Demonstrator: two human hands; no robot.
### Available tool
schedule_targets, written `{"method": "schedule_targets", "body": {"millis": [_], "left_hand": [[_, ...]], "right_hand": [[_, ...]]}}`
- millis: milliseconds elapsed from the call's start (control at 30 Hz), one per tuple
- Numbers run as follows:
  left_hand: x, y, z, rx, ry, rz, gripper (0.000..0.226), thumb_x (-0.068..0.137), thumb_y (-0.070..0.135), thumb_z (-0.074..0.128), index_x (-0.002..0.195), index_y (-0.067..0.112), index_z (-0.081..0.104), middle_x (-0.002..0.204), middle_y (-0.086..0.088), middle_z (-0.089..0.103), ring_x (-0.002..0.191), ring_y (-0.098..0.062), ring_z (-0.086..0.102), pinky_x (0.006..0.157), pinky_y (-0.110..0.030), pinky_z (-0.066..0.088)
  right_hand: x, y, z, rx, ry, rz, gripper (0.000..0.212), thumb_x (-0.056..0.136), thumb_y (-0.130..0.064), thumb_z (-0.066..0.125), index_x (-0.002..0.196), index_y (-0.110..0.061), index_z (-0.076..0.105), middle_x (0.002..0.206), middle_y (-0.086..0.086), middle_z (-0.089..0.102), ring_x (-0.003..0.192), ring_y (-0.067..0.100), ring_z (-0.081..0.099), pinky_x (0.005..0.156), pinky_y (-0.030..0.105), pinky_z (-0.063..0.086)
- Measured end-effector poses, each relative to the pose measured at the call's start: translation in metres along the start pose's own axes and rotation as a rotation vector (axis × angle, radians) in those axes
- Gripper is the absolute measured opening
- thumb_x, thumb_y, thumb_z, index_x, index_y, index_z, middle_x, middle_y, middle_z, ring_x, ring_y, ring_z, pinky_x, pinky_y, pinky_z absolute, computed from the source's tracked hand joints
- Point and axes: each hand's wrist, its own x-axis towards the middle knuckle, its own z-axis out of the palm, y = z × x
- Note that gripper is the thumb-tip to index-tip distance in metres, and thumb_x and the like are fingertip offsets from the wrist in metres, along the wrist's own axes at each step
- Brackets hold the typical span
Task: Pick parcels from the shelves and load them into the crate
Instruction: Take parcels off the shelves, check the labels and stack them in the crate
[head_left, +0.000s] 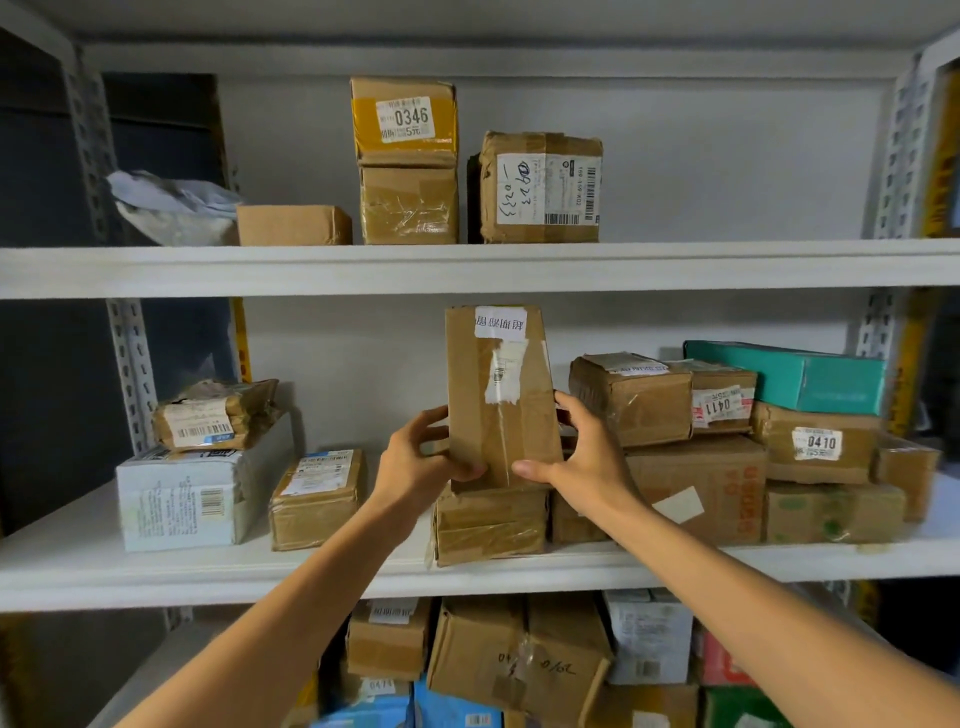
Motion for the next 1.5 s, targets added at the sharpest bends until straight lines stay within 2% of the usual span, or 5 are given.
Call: {"method": "schedule_targets", "body": {"millis": [133,300,533,700,1500], "left_hand": [[-0.019,0.0,0.005,-0.032,0.0,0.091,0.075,0.072,-0.004,0.078,0.136,0.021,0.051,0.12,0.0,0.061,0.103,-0.017,0.06,0.058,-0.014,0.055],[-0.036,-0.002,0.032,-0.063,-0.036,0.191,0.077,0.071,0.001,0.081,0.138,0.024,0.05,0.118,0.009,0.063,0.099,-0.004,0.063,0.062,-0.013,0.054],[-0.039,0.016,0.119,-0.145,-0.324,0.306,0.083,0.082,0.006,0.073,0.15,0.028,0.031,0.119,0.028,0.062,0.108,0.006,0.061,0.08,-0.022,0.056],[-0.057,0.025,0.209,-0.246,-0.533,0.378,0.084,0.086,0.002,0.068,0.152,0.026,0.022,0.139,0.004,0.054,0.127,-0.007,0.052,0.102,-0.04,0.048],[-0.557,0.066,0.57,-0.475,-1.869,0.416,0.084,0.083,0.017,0.075,0.15,0.037,0.029,0.146,0.013,0.047,0.13,-0.011,0.05,0.102,-0.04,0.049]], "right_hand": [[-0.013,-0.002,-0.008,-0.025,0.011,-0.087,0.093,0.068,-0.017,0.087,0.146,-0.026,0.036,0.14,-0.007,0.048,0.118,-0.002,0.039,0.085,0.004,0.03],[-0.036,0.006,-0.034,-0.037,0.084,-0.181,0.089,0.069,-0.016,0.085,0.141,-0.037,0.038,0.108,-0.04,0.049,0.096,-0.029,0.045,0.077,-0.005,0.034],[-0.076,0.021,-0.119,-0.02,0.284,-0.133,0.092,0.078,-0.017,0.078,0.151,-0.036,0.026,0.144,-0.016,0.047,0.131,0.001,0.045,0.107,0.036,0.043],[-0.127,0.043,-0.191,-0.064,0.43,-0.064,0.09,0.083,-0.01,0.071,0.153,-0.037,0.021,0.145,-0.014,0.047,0.127,0.0,0.05,0.104,0.025,0.046],[-0.673,0.013,-0.359,-0.577,1.75,0.5,0.09,0.085,0.007,0.065,0.153,-0.034,0.022,0.146,-0.008,0.046,0.117,0.015,0.06,0.09,0.045,0.056]]}}
